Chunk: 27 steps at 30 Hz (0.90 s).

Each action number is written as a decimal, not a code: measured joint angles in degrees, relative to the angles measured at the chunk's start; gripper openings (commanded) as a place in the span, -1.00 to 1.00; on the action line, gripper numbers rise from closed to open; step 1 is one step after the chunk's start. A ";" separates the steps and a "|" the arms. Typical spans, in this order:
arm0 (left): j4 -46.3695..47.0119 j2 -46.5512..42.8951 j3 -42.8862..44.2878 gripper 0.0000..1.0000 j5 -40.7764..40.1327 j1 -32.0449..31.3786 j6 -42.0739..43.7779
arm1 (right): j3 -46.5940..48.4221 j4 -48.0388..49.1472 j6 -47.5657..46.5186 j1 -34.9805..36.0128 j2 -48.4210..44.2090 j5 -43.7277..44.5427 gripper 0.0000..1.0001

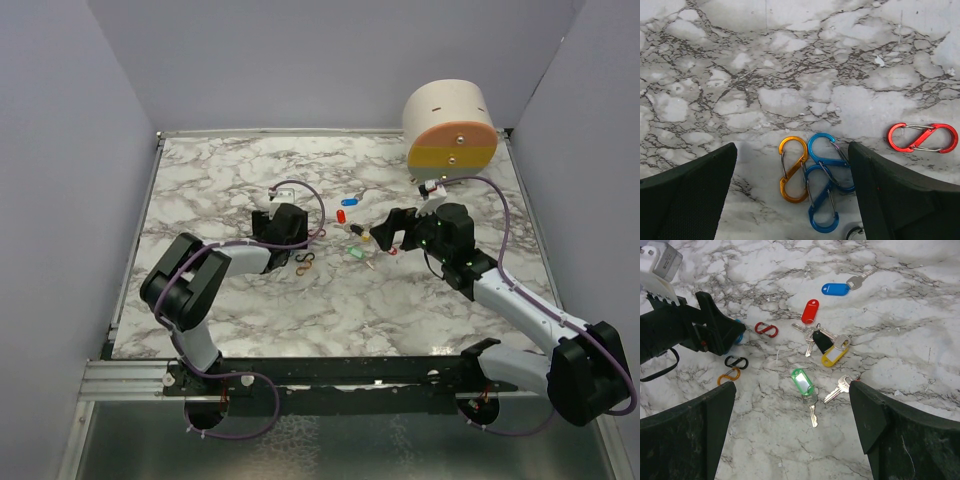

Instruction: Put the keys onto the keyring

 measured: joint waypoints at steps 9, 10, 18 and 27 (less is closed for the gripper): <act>0.44 -0.46 -0.74 0.89 4.52 1.84 -2.10 | 0.00 0.00 0.02 0.00 0.00 0.00 0.96; 0.50 -0.46 -0.74 0.89 4.81 1.64 -2.05 | 0.00 0.00 0.02 0.00 0.00 0.00 0.96; 0.57 -0.15 -0.42 0.89 5.70 -4.28 -2.01 | 0.00 0.00 0.00 0.00 0.00 0.00 0.96; 1.44 0.39 -0.15 0.89 5.81 -6.62 -1.99 | 0.00 0.00 0.00 0.00 0.00 0.00 0.96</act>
